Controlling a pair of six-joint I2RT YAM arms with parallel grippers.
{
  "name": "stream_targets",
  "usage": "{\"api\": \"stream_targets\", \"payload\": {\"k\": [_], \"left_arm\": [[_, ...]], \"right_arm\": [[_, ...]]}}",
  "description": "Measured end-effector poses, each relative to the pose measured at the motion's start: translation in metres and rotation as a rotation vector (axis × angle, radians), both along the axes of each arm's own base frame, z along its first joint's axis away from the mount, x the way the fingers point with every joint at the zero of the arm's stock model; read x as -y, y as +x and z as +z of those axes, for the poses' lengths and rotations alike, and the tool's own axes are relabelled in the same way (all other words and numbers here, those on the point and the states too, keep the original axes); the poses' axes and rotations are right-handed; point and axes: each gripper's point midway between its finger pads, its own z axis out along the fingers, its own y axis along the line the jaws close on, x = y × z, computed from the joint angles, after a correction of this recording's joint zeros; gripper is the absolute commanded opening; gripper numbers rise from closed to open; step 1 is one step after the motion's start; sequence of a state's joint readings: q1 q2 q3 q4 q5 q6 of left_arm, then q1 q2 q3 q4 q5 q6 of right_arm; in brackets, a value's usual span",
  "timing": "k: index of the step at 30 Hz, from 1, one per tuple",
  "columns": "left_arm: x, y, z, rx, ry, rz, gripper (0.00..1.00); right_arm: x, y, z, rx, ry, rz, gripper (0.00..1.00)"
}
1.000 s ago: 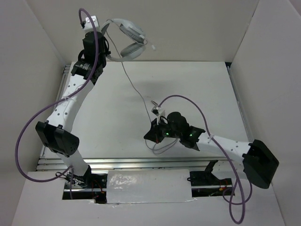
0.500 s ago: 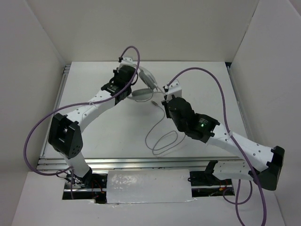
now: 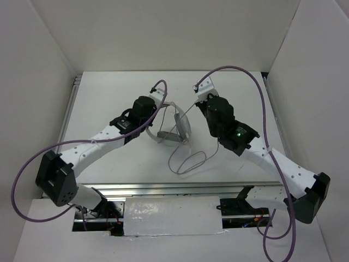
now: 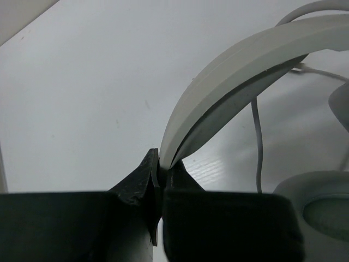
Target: Wrap the headphones
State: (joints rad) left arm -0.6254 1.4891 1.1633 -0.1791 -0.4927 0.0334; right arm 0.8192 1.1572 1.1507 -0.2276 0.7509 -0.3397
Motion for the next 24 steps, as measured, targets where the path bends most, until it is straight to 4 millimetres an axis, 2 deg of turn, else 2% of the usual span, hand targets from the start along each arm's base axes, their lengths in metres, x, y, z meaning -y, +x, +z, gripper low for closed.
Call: {"api": "stream_targets", "payload": {"k": [5, 9, 11, 15, 19, 22, 24], "left_arm": [[0.026, -0.027, 0.036, 0.054, -0.107, -0.201, 0.00], [0.047, -0.046, 0.057, 0.081, -0.156, -0.346, 0.00], [0.060, -0.057, 0.063, 0.089, -0.171, -0.424, 0.00], [0.079, -0.076, 0.073, 0.086, -0.220, -0.548, 0.00], [0.090, -0.085, 0.089, 0.090, -0.260, -0.614, 0.00], [0.095, -0.082, 0.117, 0.111, -0.275, -0.626, 0.00], [0.097, -0.078, 0.143, 0.151, -0.291, -0.622, 0.00]], "right_arm": [[0.015, 0.024, 0.008, 0.020, 0.021, 0.041, 0.01], [0.014, 0.049, 0.004, -0.007, 0.039, 0.092, 0.02], [0.008, 0.062, -0.001, -0.030, 0.061, 0.129, 0.03], [-0.005, 0.079, -0.025, -0.102, 0.120, 0.229, 0.09], [-0.023, 0.083, -0.039, -0.163, 0.210, 0.360, 0.22], [-0.036, 0.080, -0.039, -0.166, 0.287, 0.462, 0.21], [-0.045, 0.076, -0.040, -0.173, 0.334, 0.524, 0.10]]}}
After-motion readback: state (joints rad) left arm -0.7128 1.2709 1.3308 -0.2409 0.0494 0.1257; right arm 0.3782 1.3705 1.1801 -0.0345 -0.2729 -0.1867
